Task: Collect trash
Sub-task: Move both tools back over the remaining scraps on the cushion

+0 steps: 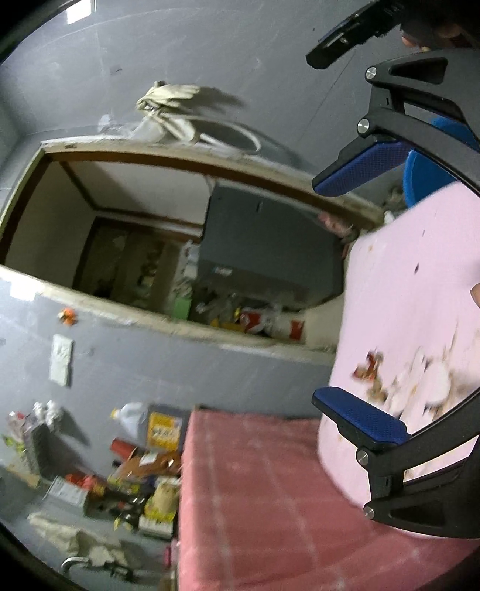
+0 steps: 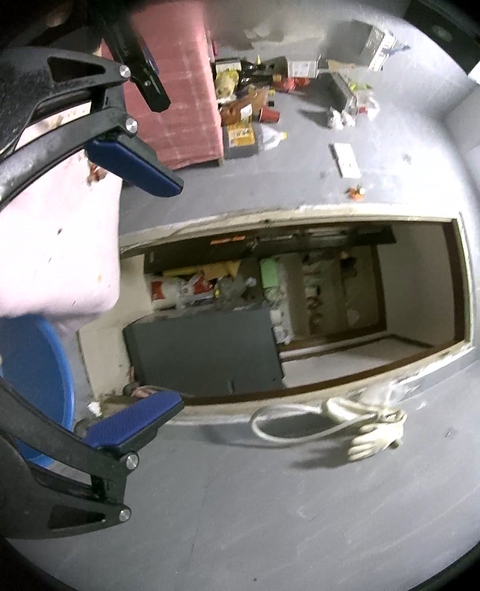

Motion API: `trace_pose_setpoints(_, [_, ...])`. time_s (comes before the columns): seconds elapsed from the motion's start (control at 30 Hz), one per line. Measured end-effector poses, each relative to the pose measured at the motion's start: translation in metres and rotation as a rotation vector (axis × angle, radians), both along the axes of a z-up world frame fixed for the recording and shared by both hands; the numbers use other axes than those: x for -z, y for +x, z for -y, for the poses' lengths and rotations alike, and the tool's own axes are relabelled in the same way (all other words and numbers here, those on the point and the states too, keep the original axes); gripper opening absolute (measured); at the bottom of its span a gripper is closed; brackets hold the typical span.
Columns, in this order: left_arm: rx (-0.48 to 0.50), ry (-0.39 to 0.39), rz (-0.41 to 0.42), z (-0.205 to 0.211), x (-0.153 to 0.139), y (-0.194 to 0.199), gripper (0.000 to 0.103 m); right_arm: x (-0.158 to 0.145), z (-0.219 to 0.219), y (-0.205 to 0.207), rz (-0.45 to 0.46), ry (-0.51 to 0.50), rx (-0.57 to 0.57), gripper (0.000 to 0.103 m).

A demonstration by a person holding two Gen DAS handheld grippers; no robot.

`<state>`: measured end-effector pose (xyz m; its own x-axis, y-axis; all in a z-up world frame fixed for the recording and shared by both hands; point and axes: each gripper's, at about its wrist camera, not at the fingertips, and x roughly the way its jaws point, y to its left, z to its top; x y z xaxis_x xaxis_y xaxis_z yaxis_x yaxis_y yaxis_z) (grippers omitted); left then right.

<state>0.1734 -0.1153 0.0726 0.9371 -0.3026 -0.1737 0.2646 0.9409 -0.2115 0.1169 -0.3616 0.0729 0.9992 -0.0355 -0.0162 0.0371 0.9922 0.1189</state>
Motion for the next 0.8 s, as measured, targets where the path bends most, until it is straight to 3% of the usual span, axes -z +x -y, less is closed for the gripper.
trace_pose_setpoints(0.43, [-0.154,0.042,0.084,-0.075,0.002,-0.011,0.101,0.001,-0.081,0.026,0.030,-0.066,-0.130,0.103])
trace_pose_setpoints(0.8, [-0.220,0.090,-0.017,-0.109,0.044,0.023,0.101,0.040,-0.123,0.091,-0.091,-0.095,-0.230,0.103])
